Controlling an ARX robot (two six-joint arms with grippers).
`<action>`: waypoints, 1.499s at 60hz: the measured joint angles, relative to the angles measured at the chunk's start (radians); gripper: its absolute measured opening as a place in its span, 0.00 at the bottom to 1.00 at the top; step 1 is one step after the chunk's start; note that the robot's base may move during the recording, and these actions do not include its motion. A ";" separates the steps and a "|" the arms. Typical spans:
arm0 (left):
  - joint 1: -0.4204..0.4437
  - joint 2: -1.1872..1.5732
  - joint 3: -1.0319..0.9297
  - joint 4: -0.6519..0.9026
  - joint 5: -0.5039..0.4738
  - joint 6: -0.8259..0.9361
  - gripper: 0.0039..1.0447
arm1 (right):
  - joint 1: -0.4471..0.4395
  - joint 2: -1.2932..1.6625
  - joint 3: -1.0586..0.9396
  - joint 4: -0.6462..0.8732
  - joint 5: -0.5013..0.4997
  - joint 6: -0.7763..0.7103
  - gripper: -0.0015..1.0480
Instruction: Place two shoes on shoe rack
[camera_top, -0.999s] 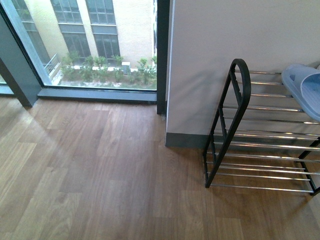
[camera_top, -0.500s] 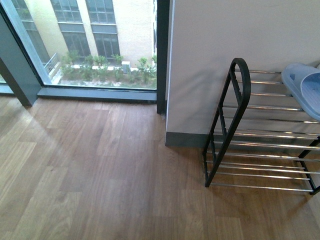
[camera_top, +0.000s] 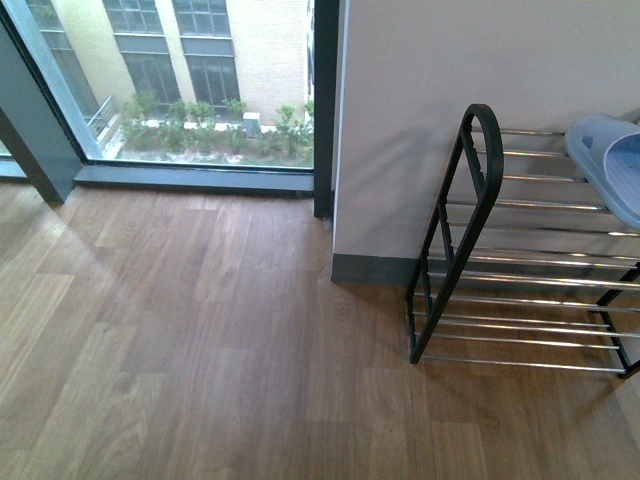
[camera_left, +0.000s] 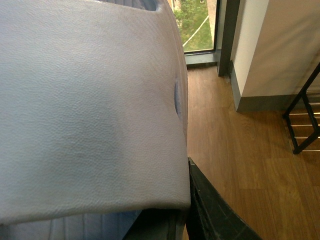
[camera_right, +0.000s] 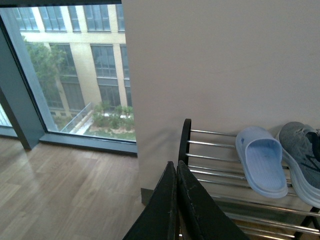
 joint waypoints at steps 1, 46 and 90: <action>0.000 0.000 0.000 0.000 0.000 0.000 0.02 | 0.000 -0.005 0.000 -0.005 0.000 0.000 0.02; 0.000 0.000 0.000 0.000 0.000 0.000 0.02 | 0.000 -0.283 0.000 -0.289 0.002 0.000 0.02; 0.000 0.000 0.000 0.000 -0.004 0.000 0.02 | 0.000 -0.285 0.000 -0.290 -0.001 0.000 0.84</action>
